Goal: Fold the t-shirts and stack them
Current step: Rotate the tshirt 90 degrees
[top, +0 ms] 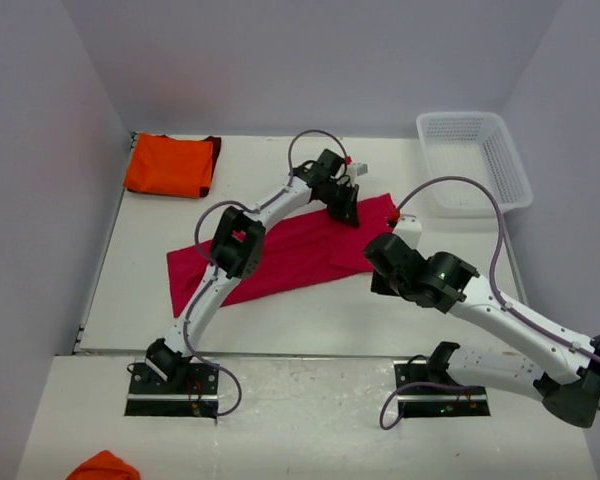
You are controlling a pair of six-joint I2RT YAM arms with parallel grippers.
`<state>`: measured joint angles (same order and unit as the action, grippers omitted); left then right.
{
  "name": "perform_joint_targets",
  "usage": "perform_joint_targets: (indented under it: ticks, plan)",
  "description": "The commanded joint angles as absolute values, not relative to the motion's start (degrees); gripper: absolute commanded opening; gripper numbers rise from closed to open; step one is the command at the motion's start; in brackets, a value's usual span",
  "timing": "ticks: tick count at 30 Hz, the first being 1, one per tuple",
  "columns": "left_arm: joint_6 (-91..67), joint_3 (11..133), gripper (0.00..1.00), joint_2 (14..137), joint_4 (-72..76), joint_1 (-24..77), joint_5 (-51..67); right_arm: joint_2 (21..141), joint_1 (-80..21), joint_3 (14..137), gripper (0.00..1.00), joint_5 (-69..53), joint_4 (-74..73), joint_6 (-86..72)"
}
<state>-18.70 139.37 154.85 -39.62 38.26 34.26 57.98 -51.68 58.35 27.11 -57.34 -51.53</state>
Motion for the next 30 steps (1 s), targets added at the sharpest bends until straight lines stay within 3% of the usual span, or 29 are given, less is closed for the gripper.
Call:
perform_joint_targets:
  ticks: [1, 6, 13, 14, 17, 18, 19, 20, 21, 26, 30]
  plan:
    - [-20.39, 138.25, 0.00, 155.49, -32.72, 29.20, 32.69, 59.41, -51.59, 57.31, 0.00, 24.53, -53.36, -50.54]
    - [-21.27, 137.90, 0.00, 147.33, -24.90, 23.83, 33.05, 62.13, -51.68, 54.94, 0.00, 21.63, -49.06, -50.01]
    - [-28.03, 138.60, 0.04, 138.44, -15.91, 16.61, 44.02, 67.75, -51.68, 50.36, 0.00, 13.20, -34.21, -43.52]
    - [-27.78, 138.17, 0.06, 135.21, -16.00, 16.52, 44.73, 69.42, -51.68, 51.23, 0.12, 11.97, -32.36, -42.11]
    - [-24.45, 135.44, 0.14, 126.69, -22.36, 16.44, 40.37, 78.81, -51.77, 57.70, 0.24, 7.57, -27.43, -37.19]
    - [-23.13, 136.05, 0.15, 124.91, -25.81, 16.35, 30.86, 81.88, -51.77, 60.35, 0.23, 6.43, -27.51, -35.09]
    - [-21.98, 136.92, 0.16, 123.24, -29.76, 16.09, 24.58, 87.83, -51.85, 63.34, 0.04, 4.24, -27.68, -34.02]
    - [-22.32, 137.54, 0.16, 120.18, -33.45, 15.56, 19.30, 90.94, -52.12, 69.37, 0.00, 3.35, -27.95, -33.06]
    - [-23.72, 137.11, 0.15, 118.84, -39.32, 13.64, 13.16, 93.75, -52.64, 72.30, 0.00, 2.47, -28.73, -31.39]
    - [-21.98, 127.83, 0.01, 111.03, -51.57, 9.93, 6.26, 111.05, -54.58, 93.63, 0.00, -9.80, -30.14, -27.08]
    - [-20.39, 115.33, 0.00, 103.37, -50.81, 9.58, 2.21, 121.78, -56.07, 106.85, 0.00, -17.03, -32.52, -26.45]
